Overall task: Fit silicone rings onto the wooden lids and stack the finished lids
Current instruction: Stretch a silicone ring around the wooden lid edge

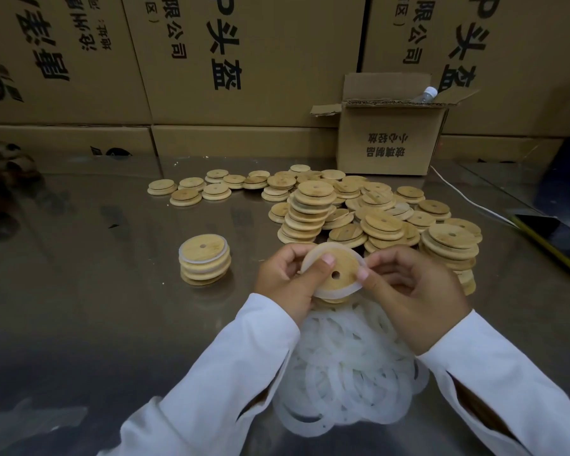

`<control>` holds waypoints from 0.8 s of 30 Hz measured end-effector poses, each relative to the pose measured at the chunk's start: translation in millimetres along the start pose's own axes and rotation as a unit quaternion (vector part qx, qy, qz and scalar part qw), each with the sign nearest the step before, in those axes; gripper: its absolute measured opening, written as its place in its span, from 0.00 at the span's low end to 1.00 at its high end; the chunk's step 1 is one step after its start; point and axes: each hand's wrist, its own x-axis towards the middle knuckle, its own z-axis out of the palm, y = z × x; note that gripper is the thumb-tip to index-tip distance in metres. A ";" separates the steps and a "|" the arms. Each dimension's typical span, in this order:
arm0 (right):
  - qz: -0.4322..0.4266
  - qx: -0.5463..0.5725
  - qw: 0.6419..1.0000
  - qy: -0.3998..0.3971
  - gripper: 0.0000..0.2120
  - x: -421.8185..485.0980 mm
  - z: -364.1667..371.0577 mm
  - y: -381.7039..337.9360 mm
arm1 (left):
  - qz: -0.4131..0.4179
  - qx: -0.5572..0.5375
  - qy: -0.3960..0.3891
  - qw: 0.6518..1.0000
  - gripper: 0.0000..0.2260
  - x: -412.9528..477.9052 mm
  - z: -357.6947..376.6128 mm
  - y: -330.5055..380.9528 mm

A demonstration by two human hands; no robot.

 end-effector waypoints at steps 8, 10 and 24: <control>0.041 0.003 0.997 0.061 0.06 -0.9 3.2 4.7 | 0.005 0.007 -0.001 1.000 0.13 0.3 1.9 -1.1; 0.029 -0.017 0.997 0.072 0.07 -0.7 1.1 5.4 | 0.015 0.047 -0.025 0.998 0.09 1.1 -0.2 -2.3; -0.012 0.013 1.000 0.015 0.05 5.7 -8.7 1.4 | 0.088 0.190 -0.094 0.973 0.13 -2.8 -1.0 0.3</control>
